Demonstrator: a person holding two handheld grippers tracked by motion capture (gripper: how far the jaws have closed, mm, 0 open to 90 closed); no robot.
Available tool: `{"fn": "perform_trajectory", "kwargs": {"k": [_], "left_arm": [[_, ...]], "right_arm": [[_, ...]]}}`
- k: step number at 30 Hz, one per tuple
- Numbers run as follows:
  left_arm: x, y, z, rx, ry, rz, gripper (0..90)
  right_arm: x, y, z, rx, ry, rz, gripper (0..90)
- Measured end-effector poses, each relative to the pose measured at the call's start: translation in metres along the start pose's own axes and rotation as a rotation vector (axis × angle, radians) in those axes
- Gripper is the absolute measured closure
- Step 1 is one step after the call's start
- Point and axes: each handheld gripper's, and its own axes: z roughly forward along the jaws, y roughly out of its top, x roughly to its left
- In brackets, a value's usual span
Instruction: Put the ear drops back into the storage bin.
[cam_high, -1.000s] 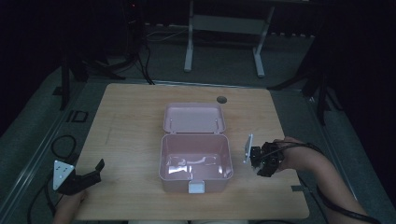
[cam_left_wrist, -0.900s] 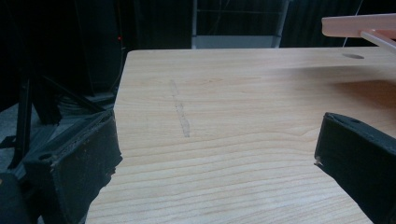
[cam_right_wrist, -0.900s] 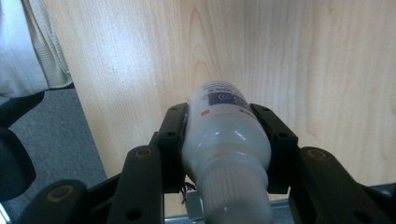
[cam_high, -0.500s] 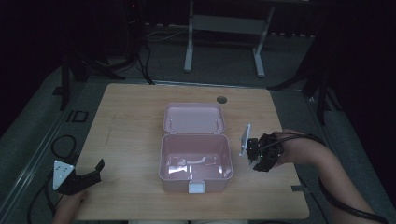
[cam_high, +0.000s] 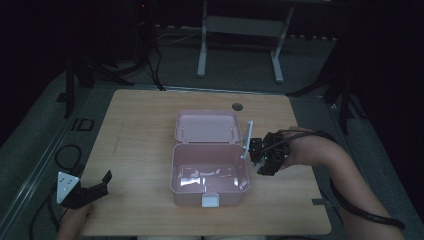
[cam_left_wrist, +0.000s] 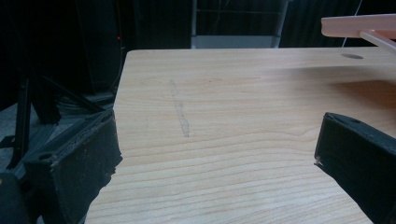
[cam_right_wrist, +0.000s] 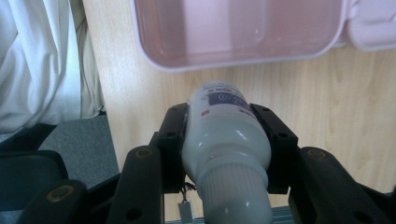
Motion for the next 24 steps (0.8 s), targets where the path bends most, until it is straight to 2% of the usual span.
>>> {"fn": "perform_trajectory", "kwargs": {"k": [5, 8, 12, 19, 24], "left_arm": [[0.000, 0.000, 0.000, -0.002, -0.002, 0.001, 0.4], [0.000, 0.000, 0.000, -0.002, -0.001, 0.000, 0.4], [0.000, 0.000, 0.000, -0.001, 0.000, 0.001, 0.4], [0.000, 0.000, 0.000, -0.001, 0.002, 0.001, 0.3], [0.000, 0.000, 0.000, 0.000, 0.001, 0.001, 0.4]], "right_arm": [[0.000, 0.016, -0.009, -0.035, 0.004, -0.022, 59.7], [0.000, 0.025, -0.009, -0.055, 0.010, -0.028, 59.7], [-0.003, 0.034, 0.000, -0.045, 0.016, -0.042, 59.7], [-0.010, 0.044, 0.022, -0.006, 0.041, -0.035, 59.7], [-0.014, 0.049, 0.034, -0.007, 0.059, -0.028, 59.6]]}}
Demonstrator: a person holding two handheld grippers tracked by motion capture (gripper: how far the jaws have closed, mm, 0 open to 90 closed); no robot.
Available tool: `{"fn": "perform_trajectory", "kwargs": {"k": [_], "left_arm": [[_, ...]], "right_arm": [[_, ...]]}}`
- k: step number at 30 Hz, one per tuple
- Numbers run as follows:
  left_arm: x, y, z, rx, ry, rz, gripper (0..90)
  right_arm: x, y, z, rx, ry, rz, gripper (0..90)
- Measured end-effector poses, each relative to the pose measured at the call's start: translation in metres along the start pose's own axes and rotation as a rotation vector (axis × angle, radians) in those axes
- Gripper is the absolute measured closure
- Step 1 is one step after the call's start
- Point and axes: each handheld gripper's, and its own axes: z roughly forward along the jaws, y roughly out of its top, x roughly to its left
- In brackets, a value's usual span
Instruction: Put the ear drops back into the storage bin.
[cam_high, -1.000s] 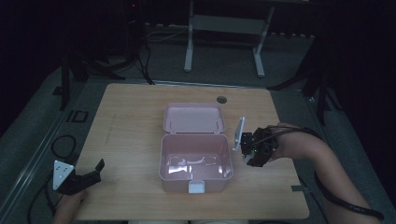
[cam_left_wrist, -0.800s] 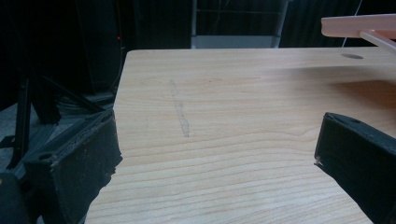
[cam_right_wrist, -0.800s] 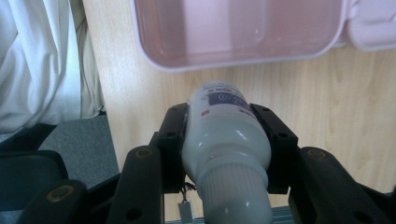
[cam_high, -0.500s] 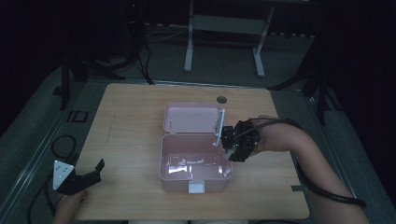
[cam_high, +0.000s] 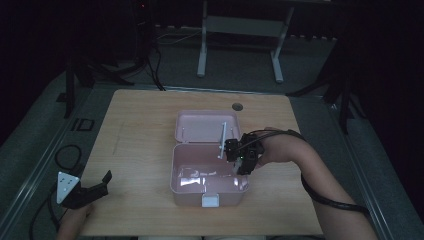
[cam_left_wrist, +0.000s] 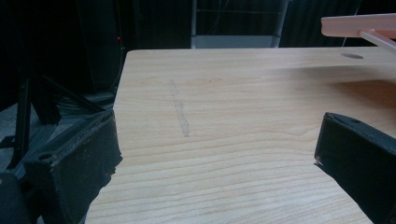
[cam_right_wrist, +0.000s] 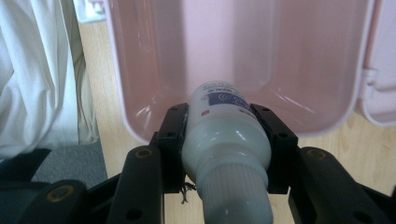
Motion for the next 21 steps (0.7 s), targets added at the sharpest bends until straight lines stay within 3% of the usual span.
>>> {"fn": "perform_trajectory", "kwargs": {"k": [6, 19, 21], "left_arm": [[0.000, 0.000, 0.000, 0.001, 0.003, 0.001, 0.4], [0.000, 0.000, 0.001, 0.004, 0.004, 0.000, 0.3], [0.000, 0.000, 0.001, 0.004, 0.002, 0.000, 0.3]], "right_arm": [[-0.006, 0.011, 0.019, -0.003, 0.022, -0.005, 59.7], [-0.010, 0.020, 0.065, 0.072, 0.061, 0.023, 59.7], [-0.011, 0.021, 0.070, 0.072, 0.048, 0.019, 59.6]]}}
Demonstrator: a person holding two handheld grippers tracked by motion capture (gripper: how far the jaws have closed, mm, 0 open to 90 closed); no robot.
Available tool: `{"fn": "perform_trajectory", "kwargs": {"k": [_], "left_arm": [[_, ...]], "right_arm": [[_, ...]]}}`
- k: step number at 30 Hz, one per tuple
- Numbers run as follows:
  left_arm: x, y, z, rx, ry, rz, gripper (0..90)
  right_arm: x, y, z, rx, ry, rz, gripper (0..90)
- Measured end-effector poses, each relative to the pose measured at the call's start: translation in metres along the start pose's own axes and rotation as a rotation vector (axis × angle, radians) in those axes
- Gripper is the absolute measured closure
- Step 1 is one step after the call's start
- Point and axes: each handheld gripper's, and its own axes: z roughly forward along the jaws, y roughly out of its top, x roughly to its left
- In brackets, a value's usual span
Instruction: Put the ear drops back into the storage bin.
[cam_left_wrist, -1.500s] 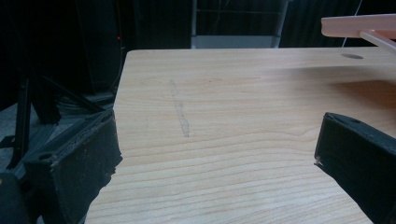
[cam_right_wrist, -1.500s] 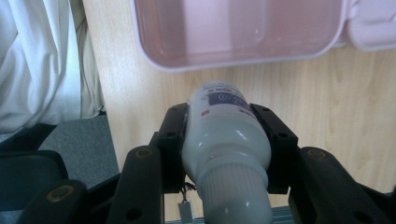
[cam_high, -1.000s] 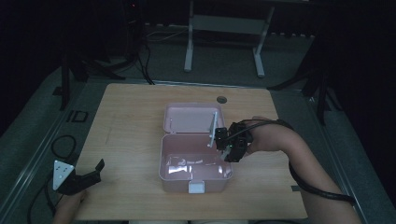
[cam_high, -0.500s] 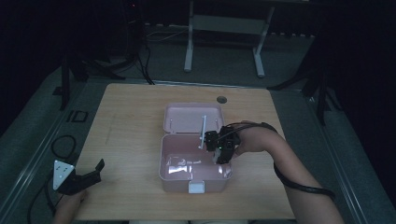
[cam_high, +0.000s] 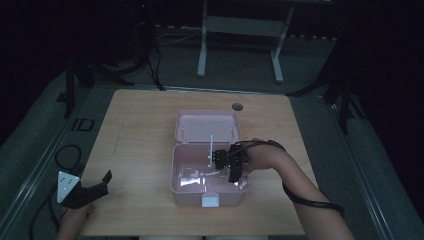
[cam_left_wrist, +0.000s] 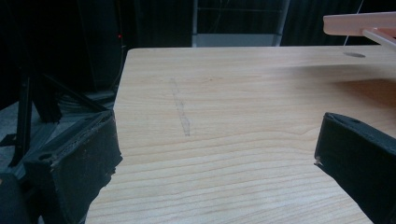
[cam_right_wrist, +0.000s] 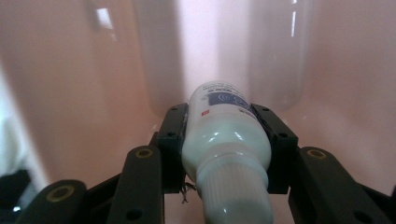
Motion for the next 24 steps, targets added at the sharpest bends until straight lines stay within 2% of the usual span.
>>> {"fn": "perform_trajectory", "kwargs": {"k": [1, 4, 6, 9, 15, 17, 24], "left_arm": [[0.000, 0.000, 0.000, -0.001, -0.001, 0.001, 0.4], [0.000, 0.000, 0.000, -0.003, -0.002, 0.001, 0.4], [0.000, 0.000, 0.000, -0.003, -0.003, 0.001, 0.3], [0.000, 0.000, 0.000, -0.001, -0.004, 0.002, 0.4], [0.000, 0.000, 0.000, -0.001, -0.003, 0.001, 0.4], [0.000, 0.000, 0.000, -0.001, -0.003, 0.002, 0.4], [0.000, 0.000, 0.000, -0.001, -0.001, 0.004, 0.4]], "right_arm": [[-0.001, 0.000, 0.002, 0.000, 0.006, 0.001, 59.6], [-0.002, 0.002, 0.008, -0.005, -0.015, 0.002, 59.6], [-0.001, 0.003, 0.012, -0.014, -0.032, -0.018, 59.6], [0.001, 0.006, 0.019, 0.005, -0.048, -0.036, 59.6], [0.000, 0.011, 0.028, 0.014, -0.024, -0.055, 59.6], [0.001, 0.013, 0.035, 0.042, -0.020, -0.067, 59.6], [-0.002, 0.016, 0.047, 0.075, -0.020, -0.049, 59.6]]}}
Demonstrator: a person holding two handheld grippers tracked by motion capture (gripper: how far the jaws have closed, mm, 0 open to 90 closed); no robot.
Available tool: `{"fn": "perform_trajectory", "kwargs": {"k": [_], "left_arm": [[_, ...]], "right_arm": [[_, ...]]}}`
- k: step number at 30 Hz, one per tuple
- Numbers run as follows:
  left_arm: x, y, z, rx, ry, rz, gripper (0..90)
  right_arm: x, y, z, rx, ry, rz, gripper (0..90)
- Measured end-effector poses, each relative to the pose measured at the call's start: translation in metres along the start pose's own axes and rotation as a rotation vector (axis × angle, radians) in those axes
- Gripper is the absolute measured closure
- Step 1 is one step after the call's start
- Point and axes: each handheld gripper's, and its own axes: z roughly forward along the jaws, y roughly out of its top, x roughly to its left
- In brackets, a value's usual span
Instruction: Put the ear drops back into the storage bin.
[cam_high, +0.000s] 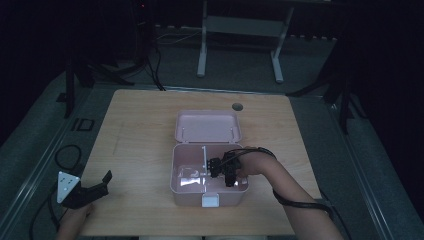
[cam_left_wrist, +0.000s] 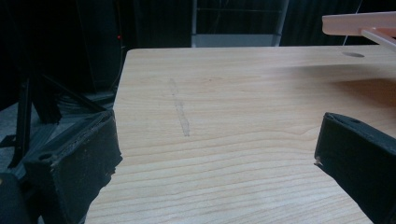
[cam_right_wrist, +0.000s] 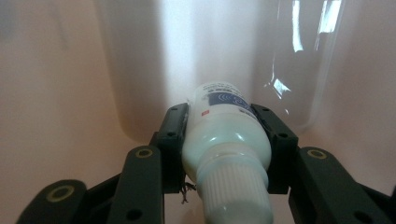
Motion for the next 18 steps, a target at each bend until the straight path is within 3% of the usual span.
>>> {"fn": "perform_trajectory", "kwargs": {"k": [7, 18], "left_arm": [[0.000, 0.000, 0.000, 0.000, -0.002, 0.000, 0.4], [0.000, 0.000, 0.000, -0.001, -0.002, 0.000, 0.4]], "right_arm": [[-0.001, 0.004, 0.011, 0.044, 0.021, -0.008, 59.6], [-0.003, 0.005, 0.013, 0.057, 0.042, -0.001, 59.2]]}}
